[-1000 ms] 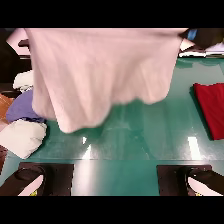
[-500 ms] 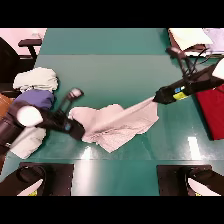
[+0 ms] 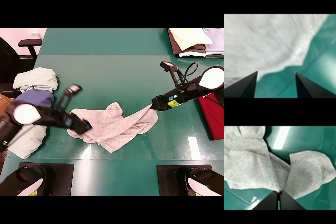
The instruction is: Fold the shirts.
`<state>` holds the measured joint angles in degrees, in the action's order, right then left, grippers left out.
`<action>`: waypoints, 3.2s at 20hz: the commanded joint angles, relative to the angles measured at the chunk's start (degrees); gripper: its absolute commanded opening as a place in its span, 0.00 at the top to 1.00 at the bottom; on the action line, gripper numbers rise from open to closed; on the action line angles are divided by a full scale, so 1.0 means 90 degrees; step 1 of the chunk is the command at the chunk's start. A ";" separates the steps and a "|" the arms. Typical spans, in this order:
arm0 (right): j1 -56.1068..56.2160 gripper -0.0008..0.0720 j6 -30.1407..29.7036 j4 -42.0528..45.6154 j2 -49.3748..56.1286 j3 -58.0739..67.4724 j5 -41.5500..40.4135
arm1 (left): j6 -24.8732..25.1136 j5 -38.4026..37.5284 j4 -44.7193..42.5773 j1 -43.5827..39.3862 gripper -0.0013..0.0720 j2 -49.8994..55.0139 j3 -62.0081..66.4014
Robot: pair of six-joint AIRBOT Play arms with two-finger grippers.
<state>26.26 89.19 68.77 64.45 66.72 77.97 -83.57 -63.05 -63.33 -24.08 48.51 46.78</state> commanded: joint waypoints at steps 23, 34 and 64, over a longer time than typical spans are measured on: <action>-0.0005 0.98 -0.0012 0.0097 0.0002 0.0287 -0.0044 | 0.1593 -0.0777 0.0770 0.2305 0.96 0.3636 0.2562; -0.0002 0.98 -0.0066 0.1372 -0.0049 0.6239 0.1518 | 0.1178 -0.0359 0.0673 0.2314 0.96 0.0083 0.6722; -0.1792 0.98 -0.0486 -0.0869 0.4272 0.4767 0.0359 | 0.0648 0.1032 -0.0250 0.2385 0.95 0.4464 0.3818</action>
<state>11.90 85.12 64.71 97.38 106.32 82.35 -78.06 -59.44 -65.60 -3.05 83.44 80.14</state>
